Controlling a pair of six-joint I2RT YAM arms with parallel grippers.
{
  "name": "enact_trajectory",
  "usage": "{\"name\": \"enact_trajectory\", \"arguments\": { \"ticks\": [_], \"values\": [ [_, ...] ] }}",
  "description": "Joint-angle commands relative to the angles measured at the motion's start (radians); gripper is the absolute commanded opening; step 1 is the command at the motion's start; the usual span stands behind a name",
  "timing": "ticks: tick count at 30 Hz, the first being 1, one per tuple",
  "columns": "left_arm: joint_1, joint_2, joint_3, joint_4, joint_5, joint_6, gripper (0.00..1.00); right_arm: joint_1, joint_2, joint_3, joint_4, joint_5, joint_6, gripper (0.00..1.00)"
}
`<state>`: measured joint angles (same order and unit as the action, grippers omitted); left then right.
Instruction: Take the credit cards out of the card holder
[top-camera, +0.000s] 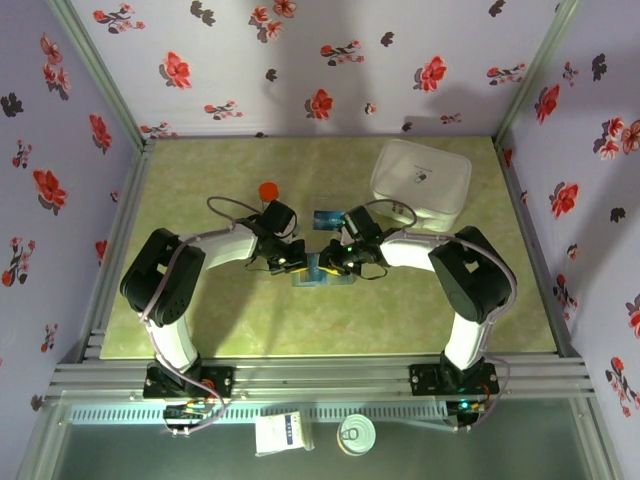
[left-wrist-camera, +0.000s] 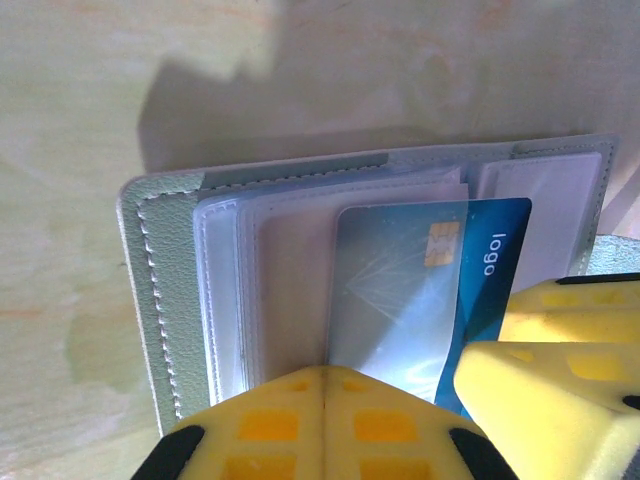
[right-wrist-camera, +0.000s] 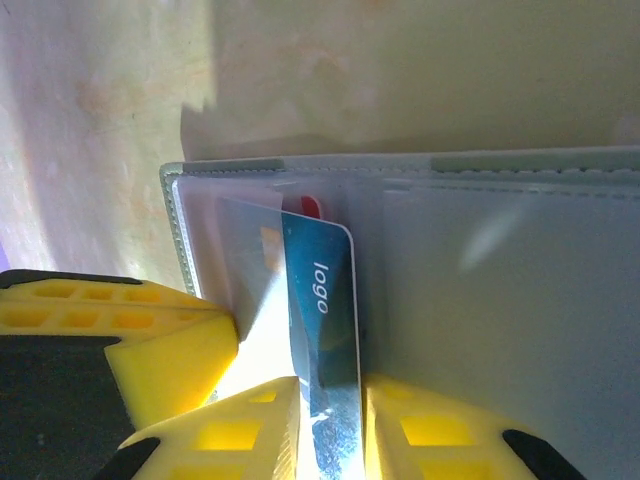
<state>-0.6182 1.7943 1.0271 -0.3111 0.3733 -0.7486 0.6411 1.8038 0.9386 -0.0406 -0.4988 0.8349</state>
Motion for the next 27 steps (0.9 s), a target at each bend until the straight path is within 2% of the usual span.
{"name": "enact_trajectory", "arguments": {
  "ticks": [1,12,18,27],
  "values": [
    [-0.003,0.009,-0.007,-0.037,-0.031,0.016,0.0,-0.008,-0.035,-0.016,0.027,-0.014,0.016,0.2],
    [-0.003,0.004,-0.008,-0.036,-0.033,0.015,0.0,-0.023,-0.042,-0.066,0.081,-0.012,0.029,0.11],
    [-0.003,-0.007,-0.013,-0.034,-0.036,0.016,0.0,-0.042,-0.064,-0.105,0.112,-0.01,0.034,0.09],
    [-0.003,-0.007,-0.012,-0.042,-0.036,0.019,0.0,-0.08,-0.124,-0.115,-0.005,0.018,-0.039,0.09]
  ]
}}
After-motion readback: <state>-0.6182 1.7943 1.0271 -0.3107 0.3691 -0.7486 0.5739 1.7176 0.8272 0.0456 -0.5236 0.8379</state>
